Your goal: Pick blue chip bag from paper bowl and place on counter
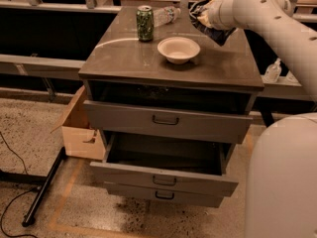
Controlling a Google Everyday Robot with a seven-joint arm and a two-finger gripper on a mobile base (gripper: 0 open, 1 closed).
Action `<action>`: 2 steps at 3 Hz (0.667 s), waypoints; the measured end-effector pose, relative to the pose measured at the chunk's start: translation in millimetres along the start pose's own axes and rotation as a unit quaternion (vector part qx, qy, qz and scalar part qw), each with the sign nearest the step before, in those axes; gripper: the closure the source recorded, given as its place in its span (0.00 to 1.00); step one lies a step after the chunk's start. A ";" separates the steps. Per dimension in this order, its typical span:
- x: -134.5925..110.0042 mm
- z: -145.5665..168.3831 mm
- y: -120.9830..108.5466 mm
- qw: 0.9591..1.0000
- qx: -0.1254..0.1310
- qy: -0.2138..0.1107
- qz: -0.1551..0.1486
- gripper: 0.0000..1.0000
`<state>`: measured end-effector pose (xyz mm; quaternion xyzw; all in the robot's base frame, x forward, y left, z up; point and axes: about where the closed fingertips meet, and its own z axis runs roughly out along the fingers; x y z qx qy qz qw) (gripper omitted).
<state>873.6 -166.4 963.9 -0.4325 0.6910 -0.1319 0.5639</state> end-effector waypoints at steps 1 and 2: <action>27.6 7.9 -1.0 0.999 0.005 0.023 0.029 1.00; 46.8 18.4 6.4 0.998 -0.001 0.041 0.048 0.84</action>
Offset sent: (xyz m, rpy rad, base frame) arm 0.0204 -0.0374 -0.0620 0.0696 0.1285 -0.1252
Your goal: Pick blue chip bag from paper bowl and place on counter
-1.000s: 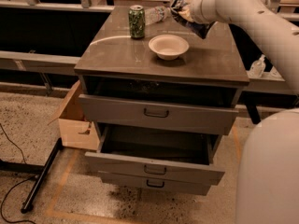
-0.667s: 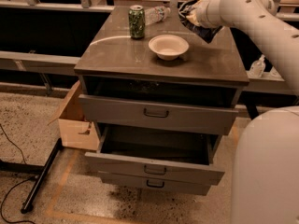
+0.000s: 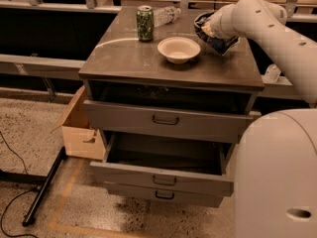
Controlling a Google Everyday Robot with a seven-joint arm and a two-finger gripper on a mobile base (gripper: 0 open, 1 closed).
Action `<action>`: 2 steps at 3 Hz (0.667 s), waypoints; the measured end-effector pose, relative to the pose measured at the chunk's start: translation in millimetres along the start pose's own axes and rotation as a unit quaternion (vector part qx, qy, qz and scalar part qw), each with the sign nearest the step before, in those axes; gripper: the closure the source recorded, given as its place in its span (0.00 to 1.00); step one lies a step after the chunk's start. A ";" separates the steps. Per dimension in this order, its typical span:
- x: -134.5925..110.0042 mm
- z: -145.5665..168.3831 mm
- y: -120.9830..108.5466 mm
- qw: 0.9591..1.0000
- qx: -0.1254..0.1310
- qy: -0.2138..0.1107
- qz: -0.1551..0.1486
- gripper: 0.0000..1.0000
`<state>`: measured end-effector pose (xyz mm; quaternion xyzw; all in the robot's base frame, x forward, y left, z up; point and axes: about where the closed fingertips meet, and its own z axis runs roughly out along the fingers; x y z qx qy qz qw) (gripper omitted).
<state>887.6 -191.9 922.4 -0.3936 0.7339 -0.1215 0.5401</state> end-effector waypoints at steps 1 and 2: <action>17.6 9.1 12.0 0.999 -0.037 0.003 0.040 0.62; 28.7 3.2 16.6 0.994 -0.070 0.006 0.083 0.39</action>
Offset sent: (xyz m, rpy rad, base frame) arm -0.0154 -0.0252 -0.0323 0.2556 0.2272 0.0284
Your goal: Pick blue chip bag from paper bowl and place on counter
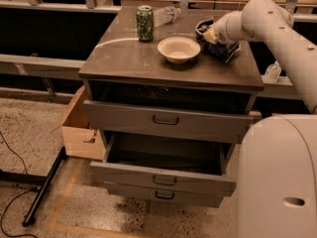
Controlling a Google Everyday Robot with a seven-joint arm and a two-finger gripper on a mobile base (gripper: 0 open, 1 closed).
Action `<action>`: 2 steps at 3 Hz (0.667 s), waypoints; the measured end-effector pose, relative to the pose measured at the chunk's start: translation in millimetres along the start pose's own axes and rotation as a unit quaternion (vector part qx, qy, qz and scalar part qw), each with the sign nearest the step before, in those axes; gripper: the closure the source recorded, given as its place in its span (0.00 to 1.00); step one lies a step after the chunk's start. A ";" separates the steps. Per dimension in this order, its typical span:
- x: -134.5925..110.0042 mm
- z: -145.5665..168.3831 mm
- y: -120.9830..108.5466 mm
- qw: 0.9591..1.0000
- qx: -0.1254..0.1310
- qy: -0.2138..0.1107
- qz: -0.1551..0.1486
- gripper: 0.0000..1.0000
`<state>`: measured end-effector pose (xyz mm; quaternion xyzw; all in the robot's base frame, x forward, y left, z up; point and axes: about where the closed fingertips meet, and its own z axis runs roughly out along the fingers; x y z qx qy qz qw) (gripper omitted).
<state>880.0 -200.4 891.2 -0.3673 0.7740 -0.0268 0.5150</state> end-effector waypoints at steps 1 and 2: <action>9.3 -11.1 -1.8 0.999 -0.011 0.000 0.034 0.16; 21.4 -27.9 -9.7 0.998 -0.002 -0.001 0.066 0.00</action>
Offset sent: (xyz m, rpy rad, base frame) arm -0.0425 -0.0562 0.0039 0.1716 0.0495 -0.1252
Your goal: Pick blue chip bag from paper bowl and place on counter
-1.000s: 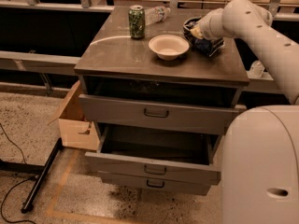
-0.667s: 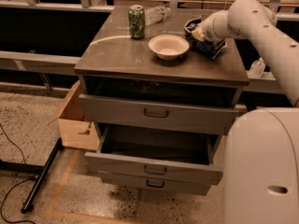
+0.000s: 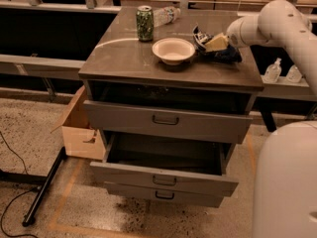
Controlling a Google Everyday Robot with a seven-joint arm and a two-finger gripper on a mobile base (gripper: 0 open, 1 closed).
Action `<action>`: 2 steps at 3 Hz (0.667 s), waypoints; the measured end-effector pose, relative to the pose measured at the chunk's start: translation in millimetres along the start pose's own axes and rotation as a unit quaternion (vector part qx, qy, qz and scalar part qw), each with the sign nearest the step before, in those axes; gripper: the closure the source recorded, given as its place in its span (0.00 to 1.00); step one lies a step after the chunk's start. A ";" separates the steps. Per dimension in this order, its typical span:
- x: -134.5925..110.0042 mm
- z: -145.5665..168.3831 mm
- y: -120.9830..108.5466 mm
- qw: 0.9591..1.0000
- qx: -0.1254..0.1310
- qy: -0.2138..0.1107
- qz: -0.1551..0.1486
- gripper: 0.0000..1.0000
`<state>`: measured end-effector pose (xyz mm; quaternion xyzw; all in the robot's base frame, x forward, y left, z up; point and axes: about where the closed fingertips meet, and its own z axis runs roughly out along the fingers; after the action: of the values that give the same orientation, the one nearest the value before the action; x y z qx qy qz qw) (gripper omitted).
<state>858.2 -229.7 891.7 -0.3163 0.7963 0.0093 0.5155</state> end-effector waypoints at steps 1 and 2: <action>16.8 -24.2 -18.6 0.998 0.035 -0.002 0.044 0.00; 44.2 -50.6 -36.9 0.994 0.078 0.019 0.080 0.00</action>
Offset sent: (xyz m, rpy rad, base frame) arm -0.0718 -0.1298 -0.0099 0.0722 0.0404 -0.3965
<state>824.1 -298.3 890.3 -0.2110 0.8268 -0.0173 0.5211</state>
